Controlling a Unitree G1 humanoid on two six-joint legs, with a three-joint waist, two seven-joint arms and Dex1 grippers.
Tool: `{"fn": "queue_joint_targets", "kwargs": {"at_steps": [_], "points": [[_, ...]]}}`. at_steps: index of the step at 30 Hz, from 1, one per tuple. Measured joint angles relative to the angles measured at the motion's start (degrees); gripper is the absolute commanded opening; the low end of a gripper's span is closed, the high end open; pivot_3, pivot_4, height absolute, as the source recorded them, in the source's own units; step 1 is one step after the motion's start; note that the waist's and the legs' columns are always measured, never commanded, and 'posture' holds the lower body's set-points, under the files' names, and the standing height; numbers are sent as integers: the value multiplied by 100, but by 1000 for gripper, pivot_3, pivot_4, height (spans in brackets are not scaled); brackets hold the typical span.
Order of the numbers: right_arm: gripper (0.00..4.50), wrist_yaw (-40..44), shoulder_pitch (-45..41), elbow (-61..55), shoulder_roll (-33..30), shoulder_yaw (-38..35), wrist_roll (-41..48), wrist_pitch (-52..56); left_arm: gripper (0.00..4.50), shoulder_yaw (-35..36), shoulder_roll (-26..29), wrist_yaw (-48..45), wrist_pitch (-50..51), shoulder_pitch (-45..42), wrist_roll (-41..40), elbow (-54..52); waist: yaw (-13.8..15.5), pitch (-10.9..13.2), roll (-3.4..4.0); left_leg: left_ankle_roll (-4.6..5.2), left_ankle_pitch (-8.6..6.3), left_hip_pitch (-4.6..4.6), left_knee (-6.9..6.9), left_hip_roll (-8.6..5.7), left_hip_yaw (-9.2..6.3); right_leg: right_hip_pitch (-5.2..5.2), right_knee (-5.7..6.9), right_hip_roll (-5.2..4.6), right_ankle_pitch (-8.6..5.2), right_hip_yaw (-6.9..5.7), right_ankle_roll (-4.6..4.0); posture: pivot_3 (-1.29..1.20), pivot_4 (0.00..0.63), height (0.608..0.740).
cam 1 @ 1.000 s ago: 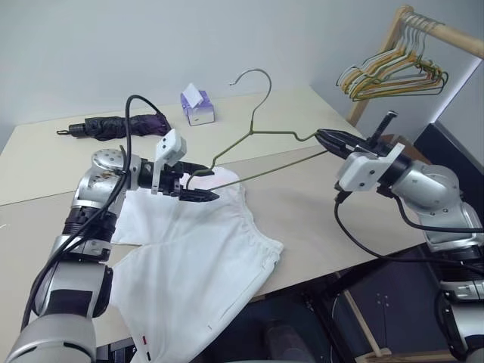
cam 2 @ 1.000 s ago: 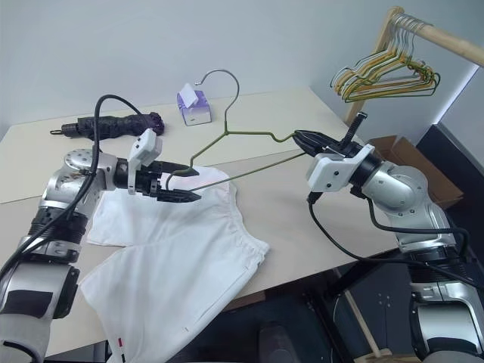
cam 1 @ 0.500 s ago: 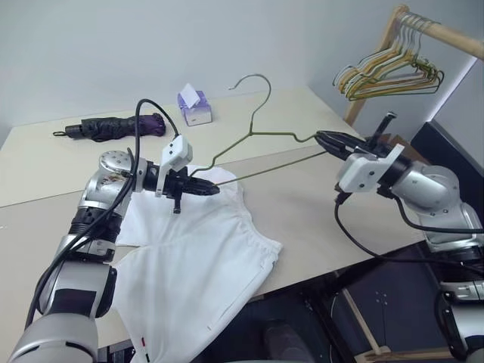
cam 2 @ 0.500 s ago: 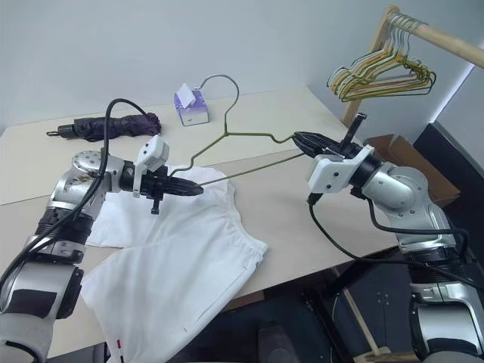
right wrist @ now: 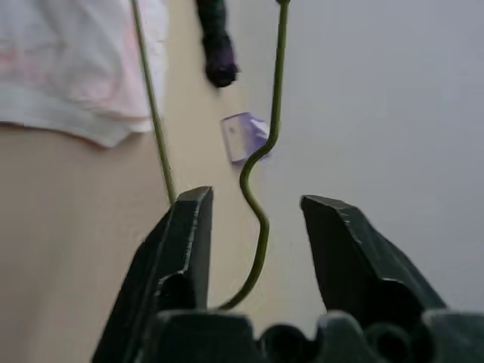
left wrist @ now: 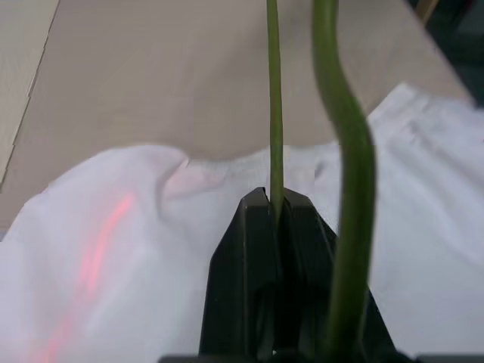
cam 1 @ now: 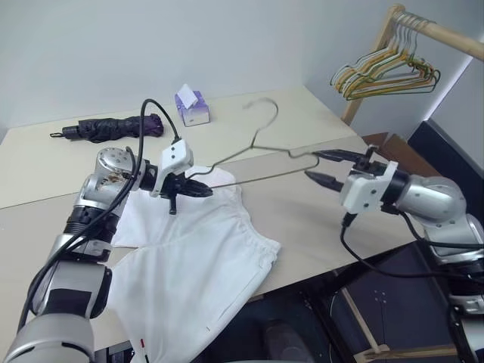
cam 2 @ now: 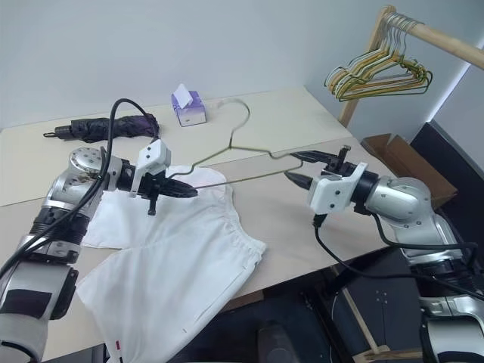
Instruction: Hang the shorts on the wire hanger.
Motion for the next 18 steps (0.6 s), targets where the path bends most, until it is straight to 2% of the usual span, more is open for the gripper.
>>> {"fn": "queue_joint_targets", "kwargs": {"at_steps": [4,6,10,14,18], "points": [[4454,1003,341,-636,-464,66,920,1361,0,-189,329,14,-978,362,486,68,9,0,0,21,-12,2,0,1,0,-1,4,0,0,1,0,-256,14,740],[4486,1338,333,-917,-659,101,1196,2003,0,-205,341,-46,-1091,447,500,47,31,0,0,33,-19,-3,11,2,-2,-1,5,-1,0,-4,0,-256,14,740],[4486,1621,-51,-1116,-588,373,1306,3078,0,-150,316,-148,-1049,516,357,-319,67,0,0,52,-31,-17,38,2,-5,-3,6,-1,1,-6,3,-252,20,740],[4486,1594,-712,-1075,-193,1019,855,4334,0,-31,277,-248,-893,546,90,-684,85,0,0,56,-34,-21,38,3,-5,-9,7,1,0,-5,4,-235,19,740],[4486,1506,-978,-656,139,1466,349,4878,0,82,296,-267,-641,595,-103,-931,147,-1,0,50,-31,-26,48,-2,-4,-11,5,-3,-2,0,8,-224,12,740]]}}
